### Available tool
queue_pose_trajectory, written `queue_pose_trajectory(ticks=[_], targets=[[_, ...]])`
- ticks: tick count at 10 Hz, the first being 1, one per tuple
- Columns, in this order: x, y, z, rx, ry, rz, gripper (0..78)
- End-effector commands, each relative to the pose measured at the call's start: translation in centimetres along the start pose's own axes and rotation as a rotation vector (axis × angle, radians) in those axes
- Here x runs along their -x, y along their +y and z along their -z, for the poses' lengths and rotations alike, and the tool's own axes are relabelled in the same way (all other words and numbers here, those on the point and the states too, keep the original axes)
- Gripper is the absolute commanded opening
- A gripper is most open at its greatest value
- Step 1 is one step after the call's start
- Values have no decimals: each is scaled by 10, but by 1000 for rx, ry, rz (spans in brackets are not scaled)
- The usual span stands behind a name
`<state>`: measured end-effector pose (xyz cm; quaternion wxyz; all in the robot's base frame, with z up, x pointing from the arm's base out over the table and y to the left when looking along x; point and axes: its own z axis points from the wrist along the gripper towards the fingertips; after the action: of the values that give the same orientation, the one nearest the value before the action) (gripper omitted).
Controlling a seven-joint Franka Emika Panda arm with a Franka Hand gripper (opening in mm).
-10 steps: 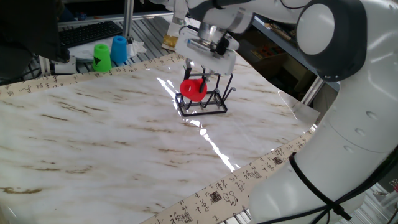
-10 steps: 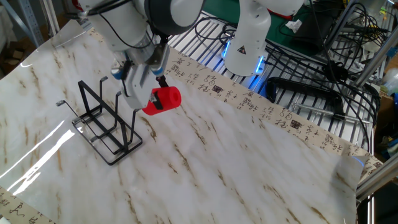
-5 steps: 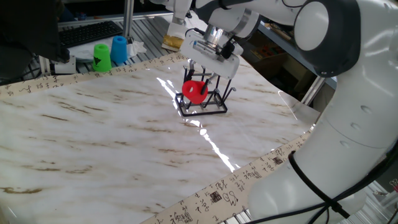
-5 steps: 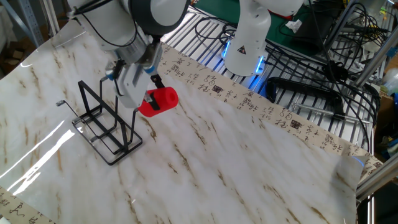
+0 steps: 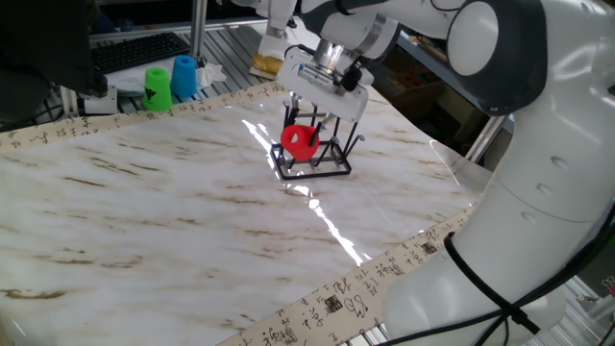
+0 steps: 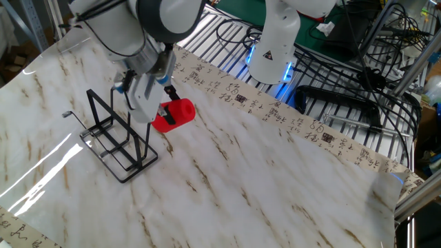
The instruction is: Put the cup on the cup rack
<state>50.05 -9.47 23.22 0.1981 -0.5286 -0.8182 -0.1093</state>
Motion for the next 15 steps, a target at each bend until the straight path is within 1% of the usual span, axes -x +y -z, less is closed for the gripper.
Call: queue_pose_trajectory(ticks=[1, 3, 4, 5, 6, 7, 8, 10, 13, 15], targets=[[10, 11, 8, -33, 42, 83, 14], [13, 13, 12, -39, 48, 95, 14], [15, 15, 14, -53, 66, 118, 14], [16, 15, 14, -57, 70, 126, 14], [19, 15, 14, -63, 92, 140, 14], [22, 14, 13, -69, 103, 150, 14], [26, 14, 13, -70, 106, 161, 14], [32, 14, 12, -71, 125, 180, 14], [33, 15, 11, -73, 144, 196, 14], [36, 18, 7, -82, 148, 229, 14]])
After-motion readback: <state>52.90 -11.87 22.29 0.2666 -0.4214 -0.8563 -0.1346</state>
